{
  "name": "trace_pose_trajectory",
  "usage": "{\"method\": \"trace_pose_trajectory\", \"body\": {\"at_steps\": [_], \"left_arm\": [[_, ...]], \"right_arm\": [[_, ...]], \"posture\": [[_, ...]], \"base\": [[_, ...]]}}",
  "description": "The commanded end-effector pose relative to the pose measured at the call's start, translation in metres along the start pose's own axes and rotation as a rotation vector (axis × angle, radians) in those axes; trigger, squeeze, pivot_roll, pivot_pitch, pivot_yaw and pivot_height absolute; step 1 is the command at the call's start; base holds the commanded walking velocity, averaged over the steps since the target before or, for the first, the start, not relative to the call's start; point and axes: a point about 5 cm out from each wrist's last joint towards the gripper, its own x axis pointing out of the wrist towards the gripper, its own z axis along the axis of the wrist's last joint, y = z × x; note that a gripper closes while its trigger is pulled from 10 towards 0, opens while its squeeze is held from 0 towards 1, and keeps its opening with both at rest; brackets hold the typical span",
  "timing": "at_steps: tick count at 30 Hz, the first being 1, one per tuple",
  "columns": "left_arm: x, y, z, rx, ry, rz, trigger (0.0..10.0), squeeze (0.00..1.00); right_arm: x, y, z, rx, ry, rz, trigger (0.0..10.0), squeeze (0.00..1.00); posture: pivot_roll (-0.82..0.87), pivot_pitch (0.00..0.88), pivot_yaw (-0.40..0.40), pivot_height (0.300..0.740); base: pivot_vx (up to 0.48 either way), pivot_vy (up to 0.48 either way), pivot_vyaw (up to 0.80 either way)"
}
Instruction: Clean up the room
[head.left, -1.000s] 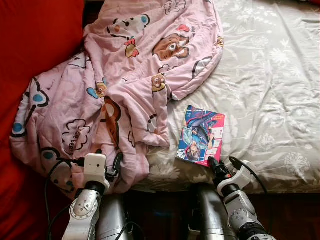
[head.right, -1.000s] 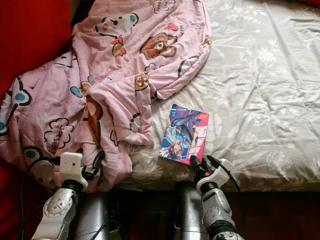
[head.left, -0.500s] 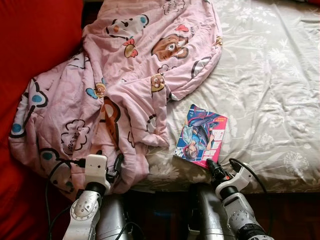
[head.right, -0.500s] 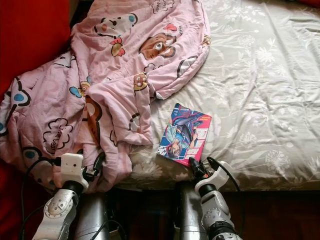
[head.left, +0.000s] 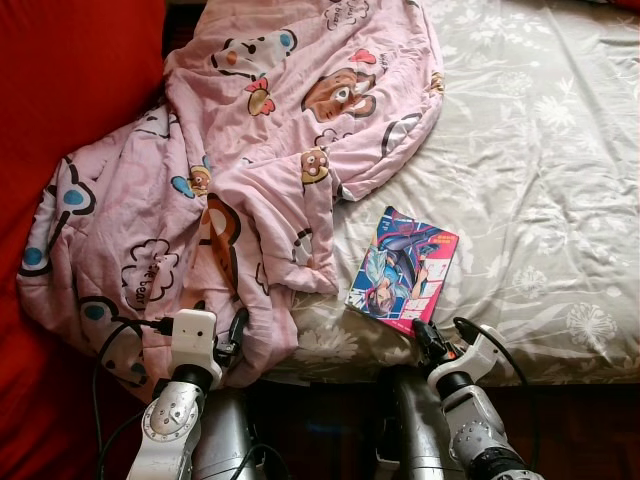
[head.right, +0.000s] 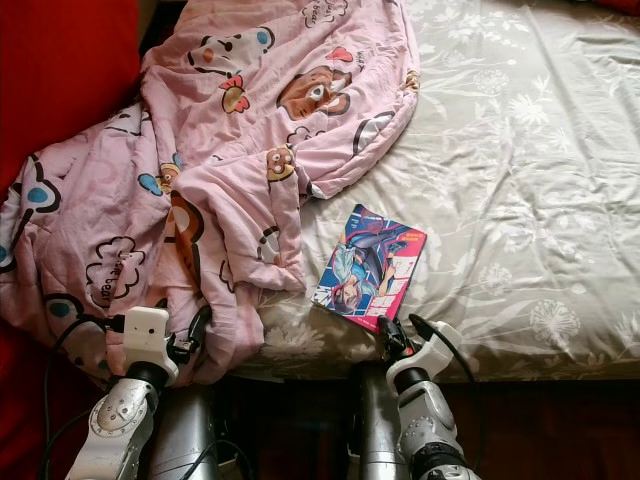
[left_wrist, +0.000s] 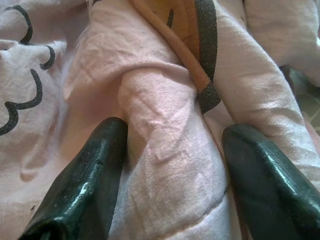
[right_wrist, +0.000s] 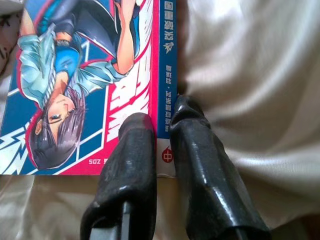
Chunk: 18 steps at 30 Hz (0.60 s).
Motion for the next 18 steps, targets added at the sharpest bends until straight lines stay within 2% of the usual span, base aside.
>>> {"method": "trace_pose_trajectory", "body": {"at_steps": [1,3,5,8,13,14,15,16,18], "left_arm": [[-0.008,0.002,-0.014,0.019,0.069,0.005,10.0,0.0],[-0.008,0.002,-0.015,0.017,0.071,0.011,10.0,0.0],[-0.008,0.002,-0.016,0.016,0.071,0.013,10.0,0.0],[-0.006,0.001,-0.016,0.01,0.069,0.021,10.0,0.0],[-0.006,0.001,-0.017,0.005,0.069,0.029,10.0,0.0],[-0.006,0.0,-0.018,0.003,0.07,0.032,10.0,0.0],[-0.007,0.001,-0.019,-0.003,0.074,0.041,10.0,0.0],[-0.007,0.001,-0.019,-0.003,0.074,0.041,10.0,0.0],[-0.008,0.001,-0.023,-0.014,0.084,0.056,10.0,0.0]], "right_arm": [[0.002,0.002,0.011,-0.062,-0.065,-0.012,0.0,0.0],[0.005,0.011,0.025,-0.137,-0.142,0.023,0.0,0.0],[0.006,0.014,0.029,-0.16,-0.165,0.038,0.0,0.0],[0.005,0.024,0.04,-0.241,-0.227,0.087,0.0,0.0],[0.001,0.032,0.048,-0.319,-0.283,0.095,0.0,0.0],[-0.002,0.033,0.049,-0.347,-0.289,0.09,1.3,0.0],[-0.006,0.033,0.05,-0.412,-0.294,0.077,10.0,0.0],[-0.006,0.033,0.05,-0.412,-0.294,0.077,10.0,0.0],[-0.013,0.032,0.049,-0.504,-0.287,0.059,10.0,0.0]], "posture": [[0.05,0.348,-0.004,0.574],[0.04,0.337,-0.017,0.574],[0.03,0.334,-0.021,0.574],[0.03,0.322,-0.03,0.574],[0.02,0.313,-0.038,0.574],[0.02,0.299,-0.049,0.574],[0.01,0.289,-0.054,0.574],[0.01,0.289,-0.054,0.574],[0.01,0.28,-0.06,0.574]], "base": [[0.0,0.0,0.0],[0.0,0.0,0.0],[0.0,0.0,0.0],[0.0,0.0,0.0],[0.0,0.0,0.0],[0.0,0.0,0.0],[0.0,0.0,0.0],[0.0,0.0,0.0],[0.0,0.0,0.0]]}}
